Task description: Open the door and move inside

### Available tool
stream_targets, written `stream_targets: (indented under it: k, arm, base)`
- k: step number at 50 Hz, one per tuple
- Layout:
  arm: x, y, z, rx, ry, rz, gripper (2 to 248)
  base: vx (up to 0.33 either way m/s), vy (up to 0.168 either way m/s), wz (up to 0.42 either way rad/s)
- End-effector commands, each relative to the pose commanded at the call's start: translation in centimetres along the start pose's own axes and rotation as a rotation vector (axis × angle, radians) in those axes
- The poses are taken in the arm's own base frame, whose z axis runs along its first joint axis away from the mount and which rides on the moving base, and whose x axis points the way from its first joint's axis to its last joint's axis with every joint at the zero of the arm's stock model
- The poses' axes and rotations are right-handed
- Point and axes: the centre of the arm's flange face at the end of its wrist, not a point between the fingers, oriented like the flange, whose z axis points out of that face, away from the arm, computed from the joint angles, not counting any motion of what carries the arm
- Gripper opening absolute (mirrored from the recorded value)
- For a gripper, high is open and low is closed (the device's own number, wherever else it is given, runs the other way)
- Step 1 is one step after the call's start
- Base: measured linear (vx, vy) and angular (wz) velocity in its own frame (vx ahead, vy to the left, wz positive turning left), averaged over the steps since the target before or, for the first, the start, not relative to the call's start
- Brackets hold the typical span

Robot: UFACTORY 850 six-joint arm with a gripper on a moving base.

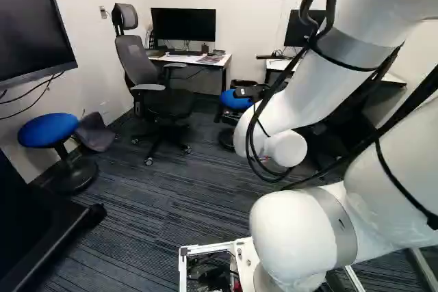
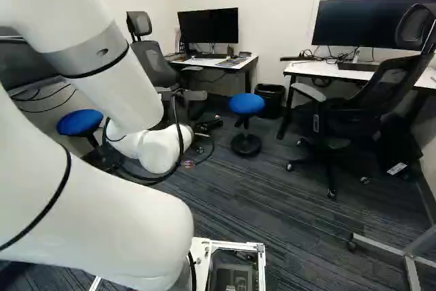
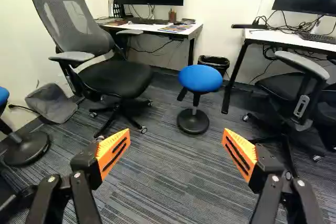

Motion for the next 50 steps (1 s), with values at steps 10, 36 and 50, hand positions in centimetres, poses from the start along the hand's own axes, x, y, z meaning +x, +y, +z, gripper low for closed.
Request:
stream_targets:
  k: [10,36,50]
  arm:
    - [0.00,0.00,0.00,0.000,0.000,0.000,247]
    - [0.00,0.00,0.00,0.000,0.000,0.000,247]
    - [0.00,0.00,0.00,0.000,0.000,0.000,247]
  base:
    - [0.000,0.000,0.000]
    - [0.000,0.000,0.000]
    - [0.000,0.000,0.000]
